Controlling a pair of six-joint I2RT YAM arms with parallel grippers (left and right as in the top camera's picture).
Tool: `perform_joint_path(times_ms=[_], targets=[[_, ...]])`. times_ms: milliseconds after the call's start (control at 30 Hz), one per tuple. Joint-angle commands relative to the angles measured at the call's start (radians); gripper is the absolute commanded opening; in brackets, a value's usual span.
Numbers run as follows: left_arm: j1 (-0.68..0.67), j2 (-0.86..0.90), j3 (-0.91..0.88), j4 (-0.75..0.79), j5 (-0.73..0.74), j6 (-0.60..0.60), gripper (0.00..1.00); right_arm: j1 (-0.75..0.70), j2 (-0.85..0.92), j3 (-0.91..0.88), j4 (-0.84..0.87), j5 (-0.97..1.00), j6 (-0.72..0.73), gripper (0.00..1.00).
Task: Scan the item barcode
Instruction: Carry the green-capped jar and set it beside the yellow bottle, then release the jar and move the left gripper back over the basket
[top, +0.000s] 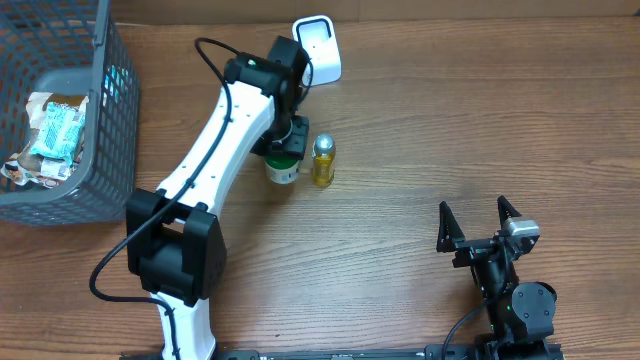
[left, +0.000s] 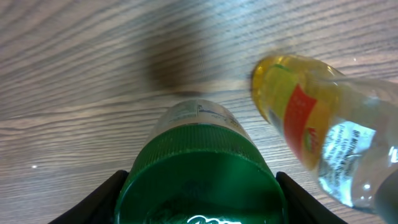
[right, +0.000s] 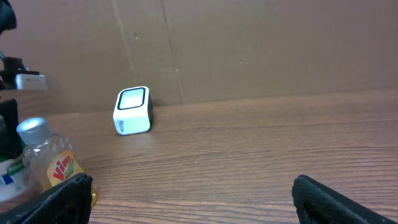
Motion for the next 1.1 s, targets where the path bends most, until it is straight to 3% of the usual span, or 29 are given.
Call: perform_joint_path(times_ms=[0,133,567,833,1067], targets=[[-0.03,-0.002,-0.034,0.012,-0.051,-0.042,0.42,0.007,-0.008,-0.011,0.006,0.005,-0.004,1.0],[-0.043,-0.002,-0.072,0.023,-0.134,-0.095,0.42,0.007,-0.008,-0.011,0.006,0.005,-0.004,1.0],[-0.048,-0.002,-0.186,0.145,-0.124,-0.134,0.49,0.007,-0.008,-0.011,0.006,0.005,-0.004,1.0],[-0.048,-0.002,-0.186,0.133,-0.124,-0.134,0.68,0.007,-0.008,-0.011,0.006,0.005,-0.004,1.0],[-0.048,-0.002,-0.186,0.115,-0.124,-0.134,0.73,0.007,-0.008,-0.011,0.006,0.005,-0.004,1.0]])
